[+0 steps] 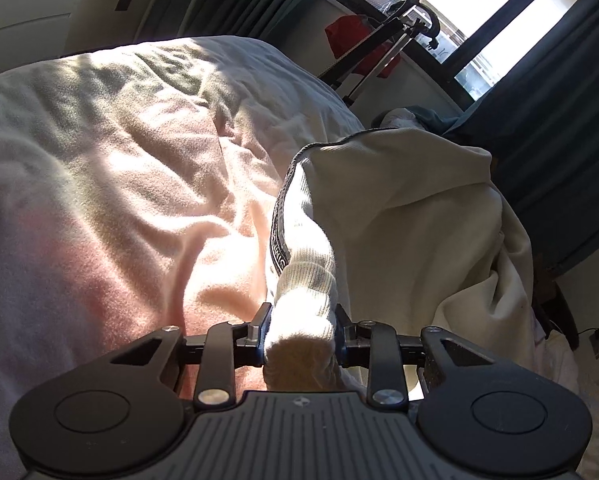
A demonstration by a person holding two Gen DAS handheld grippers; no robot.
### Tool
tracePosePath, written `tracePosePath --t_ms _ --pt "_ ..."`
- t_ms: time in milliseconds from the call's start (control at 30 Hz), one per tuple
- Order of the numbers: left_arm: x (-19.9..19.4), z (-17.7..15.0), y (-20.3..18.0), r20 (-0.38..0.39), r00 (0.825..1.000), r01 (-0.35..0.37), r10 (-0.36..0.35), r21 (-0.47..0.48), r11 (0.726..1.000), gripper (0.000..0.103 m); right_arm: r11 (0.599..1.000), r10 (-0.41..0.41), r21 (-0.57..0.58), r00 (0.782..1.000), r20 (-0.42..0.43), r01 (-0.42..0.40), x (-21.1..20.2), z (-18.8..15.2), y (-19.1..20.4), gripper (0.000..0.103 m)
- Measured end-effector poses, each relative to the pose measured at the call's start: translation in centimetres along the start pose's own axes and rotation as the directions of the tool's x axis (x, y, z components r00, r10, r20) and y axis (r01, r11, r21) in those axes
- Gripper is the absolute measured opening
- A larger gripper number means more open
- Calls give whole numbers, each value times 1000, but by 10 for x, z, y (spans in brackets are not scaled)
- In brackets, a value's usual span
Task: Fold clothes
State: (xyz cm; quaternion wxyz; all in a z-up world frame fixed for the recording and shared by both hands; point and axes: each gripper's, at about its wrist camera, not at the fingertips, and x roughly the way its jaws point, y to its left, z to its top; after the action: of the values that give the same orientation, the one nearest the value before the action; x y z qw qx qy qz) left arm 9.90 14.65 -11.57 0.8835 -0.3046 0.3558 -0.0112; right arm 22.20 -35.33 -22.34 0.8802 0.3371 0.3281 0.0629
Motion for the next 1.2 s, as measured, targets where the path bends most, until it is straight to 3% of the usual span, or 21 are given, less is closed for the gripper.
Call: tracePosePath --t_ms 33,67,100,133,267,400,500,667,867,967,1100,1200 --pt "-1 1 0 3 1000 2 -2 3 1000 17 1000 2 5 1000 -10 -2 2 -1 -2 54" --pt "-3 2 -1 7 1000 9 -9 6 1000 16 1000 9 9 1000 -25 -8 4 -3 -2 47" --pt "-5 5 -2 7 1000 17 -17 2 1000 15 1000 16 14 999 -41 -16 5 -5 -3 33" --pt "-8 8 -3 6 1000 25 -25 -2 1000 15 1000 24 19 998 -57 -23 6 -7 -3 27" --pt "-18 24 -7 3 998 59 -59 -23 998 14 996 42 75 998 -38 -39 -10 -13 2 21" --pt "-41 64 -4 39 995 94 -92 -72 993 14 986 131 114 990 -55 -125 -29 -26 26 18" --pt "-61 100 -4 76 994 86 -84 -19 996 14 976 199 105 976 -84 -190 -34 -44 59 18" --pt "-95 166 8 127 991 29 -36 51 998 13 944 325 116 932 -163 -309 -16 -81 124 15" --pt "-113 237 42 191 979 -90 71 90 992 13 888 457 107 835 -307 -447 36 -121 205 12" --pt "-93 255 72 180 972 -169 152 85 982 13 875 468 76 798 -378 -478 68 -140 236 12" --pt "-43 257 129 105 961 -264 257 55 963 13 883 430 29 782 -451 -469 114 -164 255 12" --pt "-21 253 159 98 956 -280 276 36 959 13 881 438 51 768 -468 -471 135 -168 251 12"
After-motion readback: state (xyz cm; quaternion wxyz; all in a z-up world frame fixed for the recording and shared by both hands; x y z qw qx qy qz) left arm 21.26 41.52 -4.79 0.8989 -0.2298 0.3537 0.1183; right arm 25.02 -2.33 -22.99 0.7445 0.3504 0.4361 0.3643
